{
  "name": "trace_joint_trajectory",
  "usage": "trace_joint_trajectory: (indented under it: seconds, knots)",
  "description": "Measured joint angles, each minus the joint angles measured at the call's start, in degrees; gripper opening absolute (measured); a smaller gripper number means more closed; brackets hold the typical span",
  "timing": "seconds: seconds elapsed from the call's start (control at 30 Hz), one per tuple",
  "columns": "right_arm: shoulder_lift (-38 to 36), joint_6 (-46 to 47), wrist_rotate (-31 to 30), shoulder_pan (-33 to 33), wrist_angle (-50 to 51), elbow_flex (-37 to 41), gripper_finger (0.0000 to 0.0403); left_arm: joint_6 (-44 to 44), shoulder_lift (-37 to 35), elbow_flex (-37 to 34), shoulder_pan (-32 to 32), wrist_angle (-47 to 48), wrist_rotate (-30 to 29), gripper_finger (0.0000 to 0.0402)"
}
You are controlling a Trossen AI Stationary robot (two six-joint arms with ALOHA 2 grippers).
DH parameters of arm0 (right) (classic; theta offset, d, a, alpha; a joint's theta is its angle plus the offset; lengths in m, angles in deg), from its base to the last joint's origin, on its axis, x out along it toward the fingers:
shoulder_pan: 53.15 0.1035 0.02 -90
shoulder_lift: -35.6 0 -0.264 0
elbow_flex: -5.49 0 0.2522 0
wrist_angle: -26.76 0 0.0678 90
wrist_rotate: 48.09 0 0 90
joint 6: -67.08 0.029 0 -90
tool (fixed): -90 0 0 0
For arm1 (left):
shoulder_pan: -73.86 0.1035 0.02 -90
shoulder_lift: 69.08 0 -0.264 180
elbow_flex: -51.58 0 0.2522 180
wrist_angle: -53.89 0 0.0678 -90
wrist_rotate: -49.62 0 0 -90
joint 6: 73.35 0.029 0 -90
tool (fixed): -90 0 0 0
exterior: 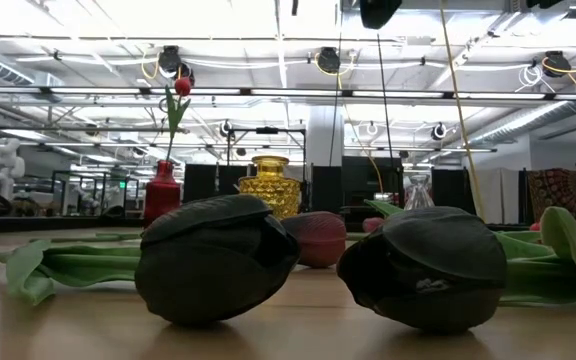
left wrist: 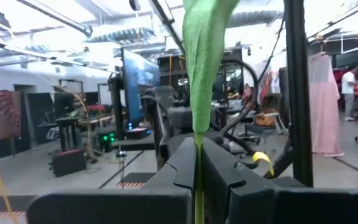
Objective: Sort flowers into vase by color
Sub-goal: Put the bottom red flower into the red vase
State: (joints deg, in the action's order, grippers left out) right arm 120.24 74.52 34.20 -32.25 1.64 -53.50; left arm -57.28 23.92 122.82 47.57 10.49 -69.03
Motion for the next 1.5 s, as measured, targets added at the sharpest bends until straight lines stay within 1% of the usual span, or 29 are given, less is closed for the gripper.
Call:
trace_joint_trajectory:
  seconds: [0.13,0.33,0.43,0.53,0.63,0.8,0.87,1.0,1.17,1.33,1.5]
  knots:
    - [0.1,-0.9,-0.2,-0.9,0.0,0.0,0.021,-0.6,1.5,0.0,0.4,-2.0,2.5,0.0015]
    - [0.1,-1.3,0.1,-1.0,0.1,0.0,0.021,-0.5,2.4,0.0,0.4,-3.2,2.7,0.0015]
    - [0.1,-1.8,0.2,-1.0,0.5,0.0,0.0201,-0.5,2.4,0.0,0.5,-3.3,2.7,0.0015]
    - [0.1,-2.1,0.2,-1.0,0.5,0.0,0.017,-0.2,2.4,0.0,0.4,-3.8,3.3,0.0015]
    - [0.1,-2.1,0.3,-1.1,0.5,0.0,0.0123,-0.2,2.4,0.0,0.5,-4.0,3.4,0.0015]
    - [0.1,-2.1,0.3,-1.8,0.4,0.0,0.0032,0.9,2.4,0.0,0.5,-3.8,3.7,0.0015]
    - [0.1,-2.1,0.3,-2.0,0.5,0.0,0.0009,1.0,2.4,0.0,0.5,-3.7,3.9,0.0015]
    - [0.1,-1.3,0.4,-2.2,0.5,0.0,0.0012,1.0,2.4,0.0,0.5,-3.4,4.3,0.0015]
    - [0.1,-1.2,0.5,-2.2,1.2,0.0,0.0003,0.9,2.4,0.0,0.5,-2.3,4.3,0.0015]
    - [0.1,-0.6,0.1,-2.2,2.0,0.0,0.0002,0.9,2.3,0.0,0.3,-1.1,0.1,0.0016]
    - [0.1,0.4,0.1,-2.2,2.8,0.0,0.0001,0.8,1.7,0.0,0.3,1.1,-0.5,0.0016]
